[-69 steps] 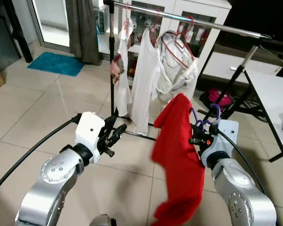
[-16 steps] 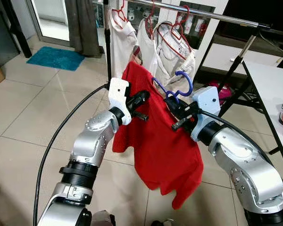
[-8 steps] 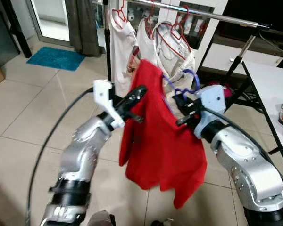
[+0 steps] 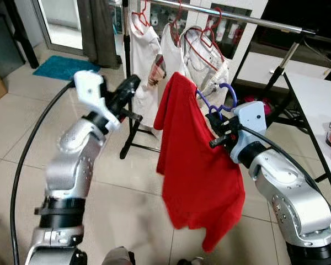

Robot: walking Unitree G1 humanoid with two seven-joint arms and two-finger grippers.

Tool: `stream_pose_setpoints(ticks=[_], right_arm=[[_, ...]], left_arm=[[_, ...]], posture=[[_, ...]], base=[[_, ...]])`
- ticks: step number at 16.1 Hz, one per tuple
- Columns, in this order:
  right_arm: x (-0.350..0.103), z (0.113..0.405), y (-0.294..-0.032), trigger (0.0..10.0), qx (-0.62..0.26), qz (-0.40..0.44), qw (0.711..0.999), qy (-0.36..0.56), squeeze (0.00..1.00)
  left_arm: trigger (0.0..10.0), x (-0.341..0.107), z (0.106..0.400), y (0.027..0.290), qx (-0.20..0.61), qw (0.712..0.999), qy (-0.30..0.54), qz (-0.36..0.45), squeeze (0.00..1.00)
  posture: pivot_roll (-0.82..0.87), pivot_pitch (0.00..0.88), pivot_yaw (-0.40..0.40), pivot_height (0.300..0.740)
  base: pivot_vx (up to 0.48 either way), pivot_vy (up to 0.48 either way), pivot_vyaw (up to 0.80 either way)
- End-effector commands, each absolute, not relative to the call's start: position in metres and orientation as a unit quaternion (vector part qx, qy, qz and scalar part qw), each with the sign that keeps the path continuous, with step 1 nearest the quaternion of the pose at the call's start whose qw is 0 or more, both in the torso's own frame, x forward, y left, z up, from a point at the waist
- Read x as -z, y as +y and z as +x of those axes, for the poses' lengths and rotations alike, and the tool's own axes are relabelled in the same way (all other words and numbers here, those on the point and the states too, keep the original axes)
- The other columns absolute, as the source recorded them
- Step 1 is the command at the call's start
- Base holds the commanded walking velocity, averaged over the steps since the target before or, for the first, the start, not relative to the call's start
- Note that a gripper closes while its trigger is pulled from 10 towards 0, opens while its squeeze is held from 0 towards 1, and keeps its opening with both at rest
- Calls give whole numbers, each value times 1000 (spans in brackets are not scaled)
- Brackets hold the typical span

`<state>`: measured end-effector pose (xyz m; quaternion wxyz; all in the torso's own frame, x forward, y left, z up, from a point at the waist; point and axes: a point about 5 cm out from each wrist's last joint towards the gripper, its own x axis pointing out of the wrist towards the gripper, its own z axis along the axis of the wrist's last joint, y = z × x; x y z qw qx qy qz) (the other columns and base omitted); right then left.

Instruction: Hang hanger

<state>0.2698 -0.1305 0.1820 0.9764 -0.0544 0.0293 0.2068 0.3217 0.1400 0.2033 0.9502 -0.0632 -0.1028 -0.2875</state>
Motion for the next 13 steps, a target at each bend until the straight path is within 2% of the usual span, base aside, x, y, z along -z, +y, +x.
stream_pose_setpoints(ticks=[1,2,4,7,11,13], right_arm=[[-193,270,-137,0,-193,-61,979,5,0],[-195,271,-137,0,-191,-69,979,2,0],[-200,273,-134,0,-189,-88,978,-7,0],[-207,274,-129,0,-189,-93,977,-22,0],[-215,272,-123,0,-192,-102,975,-39,0],[-216,270,-119,0,-195,-101,975,-42,0]], left_arm=[[10000,-193,317,119,350,930,-75,-85,224],[10000,-191,311,108,388,910,-79,-120,1000],[10000,-186,308,98,417,884,-75,-199,1000],[10000,-177,319,103,389,879,-64,-268,1000],[10000,-173,330,96,423,869,-40,-253,1000],[10000,-172,337,90,436,876,-30,-203,1000]], posture=[[32,24,-63,740],[21,26,-62,740],[10,28,-60,740],[10,33,-53,740],[-1,35,-25,740],[3,34,-12,740]], base=[[0,0,0],[0,0,0],[0,0,0],[0,0,0],[0,0,0],[0,0,0]])
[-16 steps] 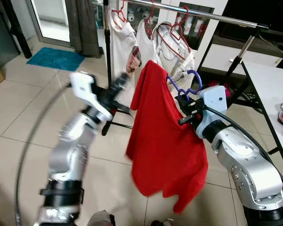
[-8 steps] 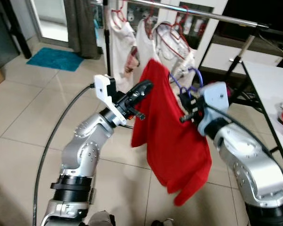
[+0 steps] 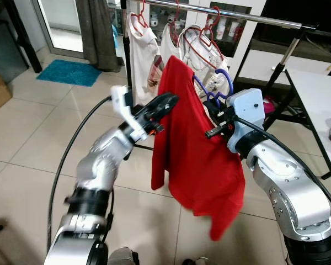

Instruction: Hang hanger

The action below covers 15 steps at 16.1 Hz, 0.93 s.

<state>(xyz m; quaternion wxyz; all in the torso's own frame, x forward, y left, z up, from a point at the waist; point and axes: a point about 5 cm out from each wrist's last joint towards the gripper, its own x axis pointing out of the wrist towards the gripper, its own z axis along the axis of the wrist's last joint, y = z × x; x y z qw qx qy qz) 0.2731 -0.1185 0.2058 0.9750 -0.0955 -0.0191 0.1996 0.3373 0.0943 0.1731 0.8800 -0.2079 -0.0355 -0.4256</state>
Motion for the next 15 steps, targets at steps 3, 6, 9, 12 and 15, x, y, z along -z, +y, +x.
stream_pose_setpoints(ticks=[3,6,9,12,15], right_arm=[[-216,269,-114,0,-205,-101,973,-42,0],[-215,266,-107,0,-215,-103,970,-40,0],[-215,264,-105,0,-218,-101,970,-42,0],[-215,264,-102,0,-222,-98,969,-42,0],[-215,264,-101,0,-223,-97,969,-44,0]], left_arm=[[10000,-172,340,81,445,885,-31,-136,157],[10000,-176,343,71,456,879,-39,-130,0],[10000,-173,347,72,444,886,-36,-130,0],[784,-171,351,72,429,894,-25,-127,0],[0,-169,355,74,414,901,-24,-130,0]], posture=[[2,33,-4,740],[-2,38,8,740],[3,41,10,740],[10,43,12,740],[10,43,12,740]], base=[[0,0,0],[0,0,0],[0,0,0],[0,0,0],[0,0,0]])
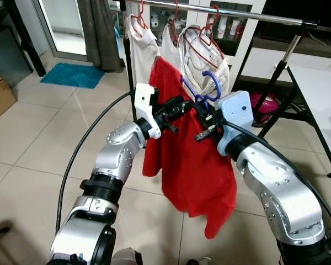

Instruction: Hang hanger

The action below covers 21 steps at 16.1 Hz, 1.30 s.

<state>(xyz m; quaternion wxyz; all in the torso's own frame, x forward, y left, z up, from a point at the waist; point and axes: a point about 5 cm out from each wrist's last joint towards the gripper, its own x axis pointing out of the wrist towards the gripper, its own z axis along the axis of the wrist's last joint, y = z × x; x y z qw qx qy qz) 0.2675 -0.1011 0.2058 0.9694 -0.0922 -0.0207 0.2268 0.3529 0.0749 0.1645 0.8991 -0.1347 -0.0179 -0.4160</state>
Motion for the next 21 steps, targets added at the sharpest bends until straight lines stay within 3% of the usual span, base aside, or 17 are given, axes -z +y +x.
stream_pose_setpoints(ticks=[1,21], right_arm=[[-216,264,-101,0,-223,-97,969,-44,0],[-212,269,-109,0,-201,-98,974,-31,0]], left_arm=[[0,-168,356,75,414,901,-25,-128,0],[0,-165,344,84,421,893,-55,-152,0]], posture=[[6,42,12,740],[10,33,2,740]], base=[[0,0,0],[0,0,0]])
